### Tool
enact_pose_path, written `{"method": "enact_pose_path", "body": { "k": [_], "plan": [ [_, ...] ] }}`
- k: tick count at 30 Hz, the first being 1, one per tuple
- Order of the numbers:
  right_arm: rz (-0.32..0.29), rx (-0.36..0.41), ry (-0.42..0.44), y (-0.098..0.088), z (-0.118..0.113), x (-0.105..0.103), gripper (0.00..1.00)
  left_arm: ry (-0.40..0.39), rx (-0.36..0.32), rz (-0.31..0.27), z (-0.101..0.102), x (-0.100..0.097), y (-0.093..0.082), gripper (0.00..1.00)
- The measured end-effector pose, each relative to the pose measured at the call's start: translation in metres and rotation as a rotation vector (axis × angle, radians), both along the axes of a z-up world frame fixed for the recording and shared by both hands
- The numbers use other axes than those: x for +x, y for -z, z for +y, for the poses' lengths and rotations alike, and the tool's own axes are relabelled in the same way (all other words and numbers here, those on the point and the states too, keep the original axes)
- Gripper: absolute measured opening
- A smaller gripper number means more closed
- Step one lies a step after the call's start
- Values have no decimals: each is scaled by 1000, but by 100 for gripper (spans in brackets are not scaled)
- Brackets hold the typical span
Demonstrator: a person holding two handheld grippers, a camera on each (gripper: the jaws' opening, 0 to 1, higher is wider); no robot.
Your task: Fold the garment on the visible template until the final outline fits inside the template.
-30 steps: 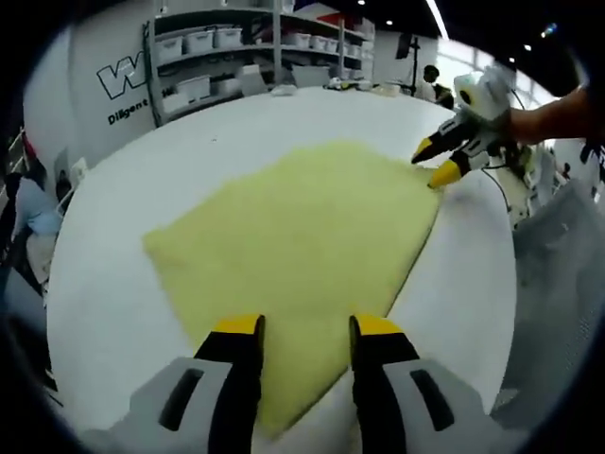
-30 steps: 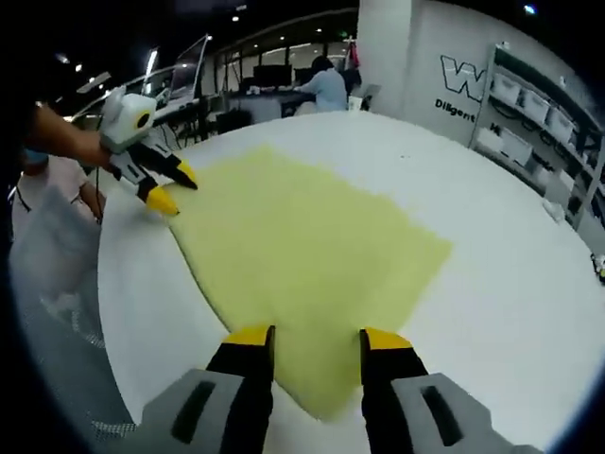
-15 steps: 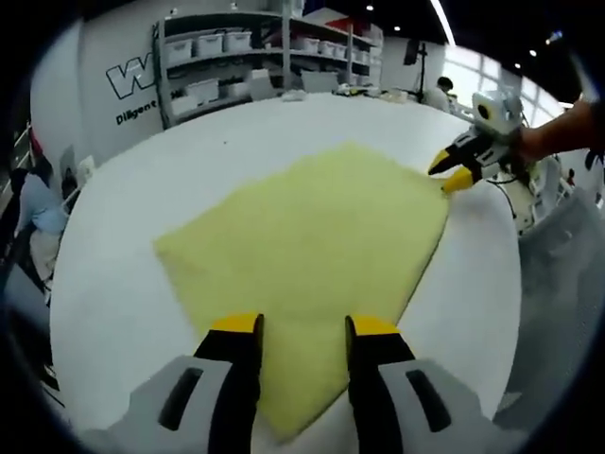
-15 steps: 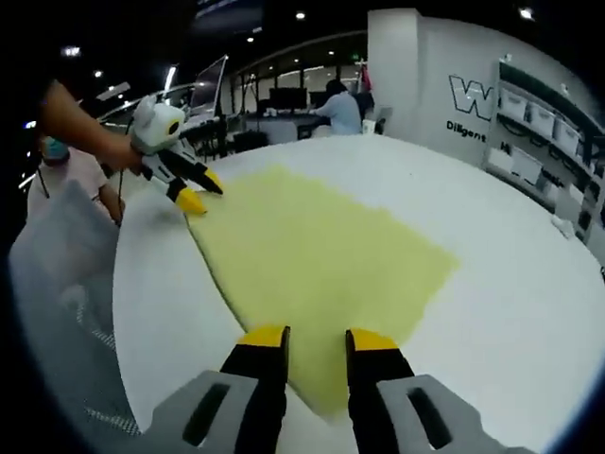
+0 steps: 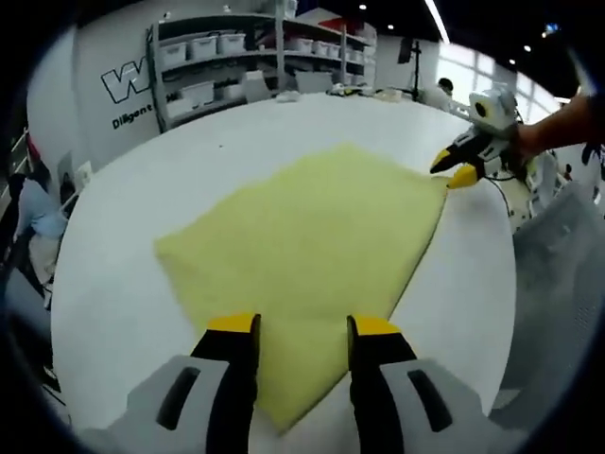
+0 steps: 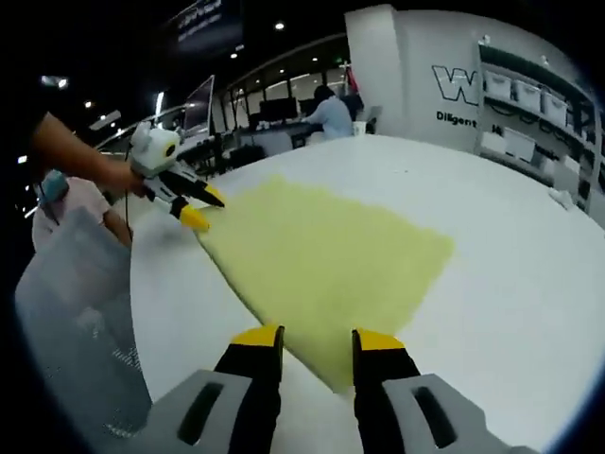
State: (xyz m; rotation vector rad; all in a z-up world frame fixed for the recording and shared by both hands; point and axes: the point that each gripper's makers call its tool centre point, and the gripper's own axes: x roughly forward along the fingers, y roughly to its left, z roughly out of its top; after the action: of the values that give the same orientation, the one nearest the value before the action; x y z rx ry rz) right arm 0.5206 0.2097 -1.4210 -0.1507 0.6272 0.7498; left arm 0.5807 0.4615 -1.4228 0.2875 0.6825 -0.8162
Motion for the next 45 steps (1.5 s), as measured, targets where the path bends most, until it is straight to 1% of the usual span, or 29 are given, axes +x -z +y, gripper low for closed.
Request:
{"method": "enact_pose_path", "body": {
  "k": [1, 3, 4, 5, 6, 8, 12, 13, 15, 16, 17, 18, 19, 20, 21, 23, 26, 27, 30, 31, 33, 35, 36, 38, 39, 41, 43, 44, 45],
  "plan": [
    [11, -3, -3, 3, 1, -4, 22, -1, -17, 6, 0, -4, -2, 33],
    [42, 1, 2, 12, 1, -12, 24, 20, -11, 10, 0, -12, 0, 33],
    [77, -11, 31, 20, -4, -15, 25, 29, -7, 18, 0, -16, 3, 33],
    [82, -7, 46, 23, -7, -15, 24, 44, 5, 28, 1, -21, 8, 33],
    [53, 14, 47, 19, -7, -13, 21, 47, 15, 38, 3, -24, 12, 33],
    [65, 11, 58, 18, -10, -14, 19, 51, 18, 36, 5, -29, 15, 34],
    [59, -5, 48, 14, -11, -13, 22, 46, 7, 34, 9, -35, 14, 35],
    [52, -8, 49, 11, -12, -12, 22, 47, 9, 29, 10, -36, 13, 35],
    [23, 5, 57, 4, -11, -8, 25, 50, 18, -9, 14, -37, 9, 35],
    [19, 10, 58, 3, -10, -7, 27, 45, 20, -16, 16, -38, 9, 35],
    [21, 13, 59, 3, -8, -7, 28, 36, 21, -16, 19, -38, 10, 35],
    [40, 22, 58, 8, -6, -8, 30, 17, 15, 4, 22, -40, 13, 36],
    [70, 13, 59, 14, -6, -12, 32, 8, 15, 18, 24, -42, 15, 37],
    [80, -18, 53, 21, -9, -14, 33, 8, 23, 13, 26, -44, 15, 38],
    [64, -22, 47, 21, -9, -14, 33, 23, 48, -9, 29, -45, 17, 38],
    [67, -8, 68, 19, -12, -12, 33, 23, 46, 1, 31, -49, 18, 38],
    [50, 3, 85, 10, -13, -10, 34, -2, 38, 2, 38, -49, 15, 36],
    [38, -6, 80, 7, -12, -10, 34, -16, 45, -21, 43, -46, 12, 35],
    [17, -4, 70, 0, -7, -8, 33, -60, 42, -58, 49, -38, 4, 31],
    [9, 4, 67, -2, -3, -6, 34, -66, 33, -71, 48, -36, 1, 31],
    [2, 33, 71, -5, 3, -4, 37, -49, 25, -78, 41, -35, -1, 33],
    [15, 16, 65, 0, 8, -3, 40, -1, 51, -115, 31, -32, -4, 33],
    [8, 6, 52, 1, 12, -2, 39, 18, 50, -133, 25, -31, -6, 32],
    [14, 4, 39, 1, 19, -2, 38, 46, 39, -112, 10, -32, -4, 31],
    [15, -12, 32, 3, 23, -1, 39, 76, 46, -106, 1, -33, -2, 31],
    [13, -39, 27, 7, 27, 3, 39, 121, 75, -115, -10, -33, 3, 31],
    [24, -61, 35, 12, 28, 6, 39, 118, 90, -86, -13, -32, 11, 31],
    [38, -87, 49, 17, 25, 8, 38, 104, 106, -60, -12, -33, 17, 31],
    [35, -90, 52, 19, 26, 10, 36, 67, 147, -53, -5, -29, 22, 33]
  ]
}}
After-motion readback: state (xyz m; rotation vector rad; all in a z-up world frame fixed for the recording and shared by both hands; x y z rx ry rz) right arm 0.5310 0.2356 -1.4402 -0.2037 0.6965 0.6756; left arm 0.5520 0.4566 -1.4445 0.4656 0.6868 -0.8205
